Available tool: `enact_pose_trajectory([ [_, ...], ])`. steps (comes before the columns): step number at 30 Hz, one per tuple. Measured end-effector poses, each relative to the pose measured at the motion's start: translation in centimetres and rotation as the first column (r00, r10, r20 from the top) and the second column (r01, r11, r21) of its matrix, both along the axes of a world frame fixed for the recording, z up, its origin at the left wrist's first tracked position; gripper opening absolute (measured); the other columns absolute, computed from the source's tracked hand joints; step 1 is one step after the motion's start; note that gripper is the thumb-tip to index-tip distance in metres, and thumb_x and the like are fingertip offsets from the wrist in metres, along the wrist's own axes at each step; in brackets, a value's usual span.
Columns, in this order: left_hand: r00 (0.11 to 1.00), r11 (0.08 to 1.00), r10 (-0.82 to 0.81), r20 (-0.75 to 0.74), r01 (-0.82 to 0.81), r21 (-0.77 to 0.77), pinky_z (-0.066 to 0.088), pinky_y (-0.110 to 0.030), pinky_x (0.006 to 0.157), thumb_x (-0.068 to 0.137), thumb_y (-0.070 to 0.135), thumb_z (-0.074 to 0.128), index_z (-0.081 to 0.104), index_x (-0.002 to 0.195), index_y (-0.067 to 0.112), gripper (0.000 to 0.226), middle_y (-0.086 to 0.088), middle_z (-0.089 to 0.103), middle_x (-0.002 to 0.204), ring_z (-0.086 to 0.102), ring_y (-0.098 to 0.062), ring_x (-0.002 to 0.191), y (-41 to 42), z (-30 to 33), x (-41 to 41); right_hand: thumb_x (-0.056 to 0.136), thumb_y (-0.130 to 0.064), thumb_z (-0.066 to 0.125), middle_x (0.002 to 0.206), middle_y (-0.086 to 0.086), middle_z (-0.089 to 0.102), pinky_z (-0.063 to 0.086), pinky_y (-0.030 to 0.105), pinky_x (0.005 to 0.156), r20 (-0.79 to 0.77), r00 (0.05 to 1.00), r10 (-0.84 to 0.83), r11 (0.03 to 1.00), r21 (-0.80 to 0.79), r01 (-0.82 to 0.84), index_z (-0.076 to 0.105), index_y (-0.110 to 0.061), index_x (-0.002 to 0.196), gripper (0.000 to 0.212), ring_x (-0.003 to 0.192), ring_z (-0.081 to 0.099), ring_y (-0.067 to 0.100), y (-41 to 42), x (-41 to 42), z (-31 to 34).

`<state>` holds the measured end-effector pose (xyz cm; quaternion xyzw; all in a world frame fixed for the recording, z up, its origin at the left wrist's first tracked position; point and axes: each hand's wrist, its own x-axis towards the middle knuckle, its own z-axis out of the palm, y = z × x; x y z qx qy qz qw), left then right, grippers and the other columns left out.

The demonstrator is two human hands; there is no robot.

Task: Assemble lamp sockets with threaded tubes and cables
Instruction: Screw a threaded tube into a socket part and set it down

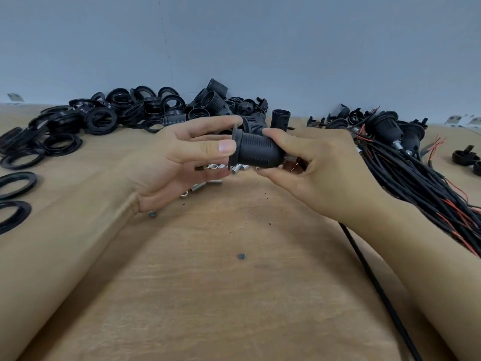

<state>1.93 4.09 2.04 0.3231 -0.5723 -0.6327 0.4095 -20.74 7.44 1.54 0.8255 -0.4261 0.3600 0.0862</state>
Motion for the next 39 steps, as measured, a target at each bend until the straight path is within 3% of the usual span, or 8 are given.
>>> enact_pose_trajectory([
  [7, 1.000, 0.984, -0.005, 0.007, 0.006, -0.181, 0.057, -0.037, 0.090, 0.070, -0.001, 0.068, 0.072, 0.113, 0.022, 0.049, -0.005, 0.070, 0.123, 0.067, -0.021, 0.113, 0.3, -0.3, -0.1, 0.081, -0.031, 0.078, 0.086, 0.003, 0.074, 0.053, 0.041, 0.076, 0.116, 0.993, -0.035, 0.992, 0.126, 0.020, 0.069, -0.013, 0.120, 0.044, 0.080, 0.067, 0.020, -0.1, 0.2, -0.3],
  [12, 0.997, 0.986, -0.026, -0.068, 0.015, -0.167, 0.046, -0.048, 0.104, 0.084, 0.015, 0.053, 0.065, 0.123, 0.016, 0.040, -0.009, 0.067, 0.129, 0.060, -0.024, 0.125, 0.3, 0.2, -0.1, 0.079, -0.031, 0.079, 0.092, -0.001, 0.075, 0.053, 0.039, 0.081, 0.151, 0.987, -0.062, 0.978, 0.206, 0.030, 0.069, -0.017, 0.122, 0.045, 0.084, 0.067, 0.016, -0.1, 0.2, -0.4],
  [17, 0.927, 0.988, 0.125, -0.355, -0.147, -0.038, 0.054, -0.039, 0.093, 0.092, 0.035, 0.045, 0.078, 0.097, 0.012, 0.041, -0.008, 0.076, 0.096, 0.071, -0.021, 0.078, 0.1, 0.7, 0.7, 0.078, -0.026, 0.081, 0.093, 0.006, 0.075, 0.052, 0.043, 0.085, 0.145, 0.988, -0.046, 0.980, 0.198, 0.017, 0.069, -0.016, 0.122, 0.046, 0.089, 0.068, 0.023, -0.1, 0.5, -0.7],
  [20, 0.934, 0.922, 0.339, -0.116, -0.354, -0.155, 0.056, -0.039, 0.093, 0.089, 0.051, 0.047, 0.076, 0.099, 0.017, 0.046, -0.007, 0.075, 0.108, 0.071, -0.024, 0.099, -0.2, 0.4, -0.3, 0.079, -0.026, 0.080, 0.095, 0.005, 0.075, 0.051, 0.043, 0.086, 0.145, 0.989, -0.040, 0.980, 0.200, 0.010, 0.067, -0.017, 0.125, 0.048, 0.091, 0.068, 0.022, -0.2, 0.5, -0.7],
  [23, 0.928, 0.901, 0.367, 0.062, -0.338, -0.274, 0.051, -0.042, 0.099, 0.085, 0.058, 0.045, 0.067, 0.116, 0.020, 0.054, -0.005, 0.075, 0.111, 0.068, -0.017, 0.109, 0.0, -0.1, -1.4, 0.080, -0.028, 0.080, 0.092, 0.002, 0.075, 0.052, 0.041, 0.083, 0.154, 0.987, -0.043, 0.979, 0.205, 0.010, 0.068, -0.017, 0.124, 0.047, 0.086, 0.067, 0.019, -0.2, 0.4, -0.7],
  [29, 0.914, 0.889, 0.335, -0.230, -0.388, -0.243, 0.053, -0.037, 0.091, 0.095, 0.052, 0.033, 0.073, 0.098, 0.005, 0.061, -0.007, 0.070, 0.059, 0.073, -0.032, 0.089, 0.3, 1.0, -0.3, 0.079, -0.032, 0.080, 0.087, -0.001, 0.075, 0.056, 0.041, 0.074, 0.247, 0.968, -0.049, 0.972, 0.234, -0.010, 0.069, -0.018, 0.122, 0.046, 0.070, 0.067, 0.016, -0.3, 0.1, -0.8],
  [35, 0.948, 0.854, 0.307, 0.084, -0.236, -0.463, 0.041, -0.043, 0.109, 0.093, 0.057, 0.031, 0.062, 0.123, 0.028, 0.052, 0.002, 0.070, 0.122, 0.057, -0.008, 0.125, 0.1, -0.6, -1.5, 0.080, -0.033, 0.079, 0.086, 0.000, 0.074, 0.057, 0.044, 0.067, 0.278, 0.960, -0.041, 0.965, 0.259, -0.034, 0.071, -0.018, 0.116, 0.039, 0.066, 0.066, 0.018, -0.7, 0.1, -1.1],
  [39, 0.963, 0.833, 0.209, -0.171, -0.267, -0.485, 0.046, -0.034, 0.098, 0.091, 0.056, 0.029, 0.072, 0.102, 0.011, 0.064, -0.006, 0.072, 0.066, 0.070, -0.029, 0.103, 0.4, 0.2, -0.7, 0.081, -0.035, 0.078, 0.083, 0.001, 0.073, 0.057, 0.046, 0.065, 0.299, 0.953, -0.054, 0.952, 0.302, -0.041, 0.072, -0.020, 0.113, 0.036, 0.068, 0.064, 0.022, -1.1, -0.3, -1.3],
])
